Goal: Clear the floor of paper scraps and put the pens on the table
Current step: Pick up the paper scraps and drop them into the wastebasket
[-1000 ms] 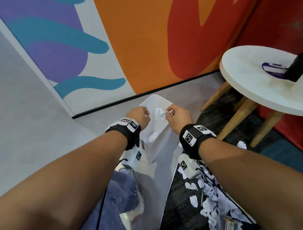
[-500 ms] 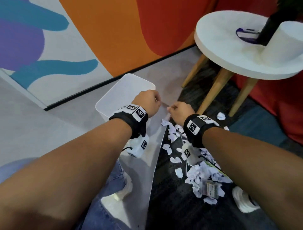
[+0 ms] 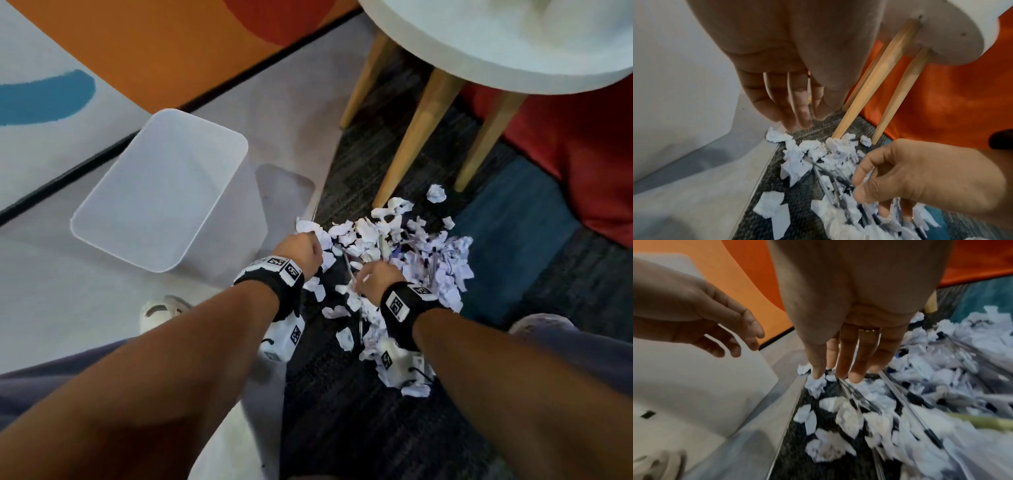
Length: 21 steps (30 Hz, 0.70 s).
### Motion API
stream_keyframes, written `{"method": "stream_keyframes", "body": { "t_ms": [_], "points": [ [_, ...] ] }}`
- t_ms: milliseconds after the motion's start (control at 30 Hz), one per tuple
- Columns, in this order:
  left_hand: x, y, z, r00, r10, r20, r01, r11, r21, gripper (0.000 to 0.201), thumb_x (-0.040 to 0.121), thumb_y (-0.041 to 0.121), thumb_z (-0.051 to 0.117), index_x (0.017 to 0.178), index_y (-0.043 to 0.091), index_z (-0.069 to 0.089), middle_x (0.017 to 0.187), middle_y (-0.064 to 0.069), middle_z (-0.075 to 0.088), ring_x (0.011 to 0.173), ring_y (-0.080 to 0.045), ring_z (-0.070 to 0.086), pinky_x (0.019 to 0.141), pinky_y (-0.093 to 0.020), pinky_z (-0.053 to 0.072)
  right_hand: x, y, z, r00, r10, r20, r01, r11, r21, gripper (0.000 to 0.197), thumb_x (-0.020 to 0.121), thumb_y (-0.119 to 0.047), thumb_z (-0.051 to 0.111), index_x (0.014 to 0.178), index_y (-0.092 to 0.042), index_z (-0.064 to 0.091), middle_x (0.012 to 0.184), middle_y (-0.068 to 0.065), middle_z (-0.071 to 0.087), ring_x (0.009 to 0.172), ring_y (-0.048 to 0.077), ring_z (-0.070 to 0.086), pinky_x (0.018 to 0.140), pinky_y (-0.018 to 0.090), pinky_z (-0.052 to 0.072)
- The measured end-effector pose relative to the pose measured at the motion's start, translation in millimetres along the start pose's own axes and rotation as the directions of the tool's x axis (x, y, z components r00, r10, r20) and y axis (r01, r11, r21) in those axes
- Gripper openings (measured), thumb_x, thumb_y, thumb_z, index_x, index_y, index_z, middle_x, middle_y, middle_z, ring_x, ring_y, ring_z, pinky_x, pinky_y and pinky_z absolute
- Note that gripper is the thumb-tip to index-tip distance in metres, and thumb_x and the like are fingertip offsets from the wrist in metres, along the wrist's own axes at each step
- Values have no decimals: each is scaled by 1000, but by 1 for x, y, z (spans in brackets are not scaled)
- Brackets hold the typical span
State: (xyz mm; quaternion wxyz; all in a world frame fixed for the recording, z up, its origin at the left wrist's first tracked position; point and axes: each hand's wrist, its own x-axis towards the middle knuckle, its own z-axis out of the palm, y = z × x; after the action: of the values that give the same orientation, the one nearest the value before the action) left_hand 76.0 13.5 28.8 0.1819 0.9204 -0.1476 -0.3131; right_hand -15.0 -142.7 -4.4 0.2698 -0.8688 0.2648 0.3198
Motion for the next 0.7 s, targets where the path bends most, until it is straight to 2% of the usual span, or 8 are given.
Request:
{"method": "stream_keyframes", "body": {
  "t_ms": [100, 167, 233, 367, 433, 533, 600, 700],
  "points": [
    [23, -4, 19, 998, -26, 61, 25, 1000, 13, 13, 88, 23, 56, 97, 20, 64, 102, -4, 68, 96, -26, 63, 75, -26, 45, 12, 9, 20, 998, 15, 68, -12, 999, -47, 23, 86, -29, 63, 106, -18, 60, 109, 9, 65, 98, 29, 62, 86, 38, 54],
    [38, -6, 30, 994, -31, 106, 28, 999, 29, 13, 86, 28, 60, 98, 22, 60, 103, -4, 66, 97, -25, 62, 74, -25, 43, 19, 12, 30, 995, 5, 100, 6, 994, -110, 30, 86, -29, 59, 114, -21, 52, 108, 12, 63, 92, 30, 60, 80, 37, 53],
    [51, -6, 40, 990, -19, 140, 11, 999, 53, 16, 86, 30, 62, 99, 23, 58, 106, -4, 65, 97, -25, 60, 73, -25, 41, 26, 15, 40, 994, -10, 109, 25, 991, -135, 38, 87, -26, 54, 124, -23, 46, 116, 13, 60, 98, 32, 59, 79, 36, 50],
    [71, -7, 56, 982, 21, 189, -42, 993, 108, 27, 87, 25, 61, 112, 18, 54, 114, -7, 61, 102, -26, 59, 82, -31, 48, 37, 20, 55, 992, -58, 109, 78, 979, -190, 60, 90, -24, 48, 145, -30, 26, 138, 12, 47, 118, 33, 54, 91, 42, 47],
    [78, -8, 64, 980, 32, 195, -63, 986, 154, 39, 87, 23, 61, 123, 18, 48, 122, -11, 53, 110, -30, 55, 90, -38, 49, 44, 21, 60, 987, -82, 137, 110, 971, -211, 62, 90, -23, 49, 147, -30, 24, 141, 11, 43, 119, 33, 54, 90, 42, 46],
    [85, -12, 78, 977, 39, 212, -86, 972, 219, 61, 86, 17, 61, 140, 26, 34, 132, -14, 38, 120, -34, 43, 97, -47, 46, 49, 20, 65, 984, -97, 149, 132, 959, -249, 49, 91, -23, 50, 139, -22, 38, 140, 12, 42, 114, 35, 56, 89, 42, 48],
    [88, -16, 87, 967, 50, 251, -122, 953, 279, 68, 87, 16, 60, 145, 32, 28, 137, -15, 33, 123, -36, 38, 100, -51, 44, 51, 19, 66, 985, -94, 147, 131, 955, -268, 42, 90, -23, 52, 131, -17, 44, 135, 12, 44, 110, 34, 58, 86, 41, 48],
    [86, -23, 95, 950, 43, 310, -147, 936, 319, 60, 83, 8, 59, 137, 26, 40, 139, -14, 32, 123, -38, 39, 100, -50, 44, 51, 20, 66, 982, -106, 154, 142, 959, -244, 46, 86, -26, 57, 128, -16, 43, 132, 10, 44, 109, 34, 57, 84, 40, 48]
  ]
}}
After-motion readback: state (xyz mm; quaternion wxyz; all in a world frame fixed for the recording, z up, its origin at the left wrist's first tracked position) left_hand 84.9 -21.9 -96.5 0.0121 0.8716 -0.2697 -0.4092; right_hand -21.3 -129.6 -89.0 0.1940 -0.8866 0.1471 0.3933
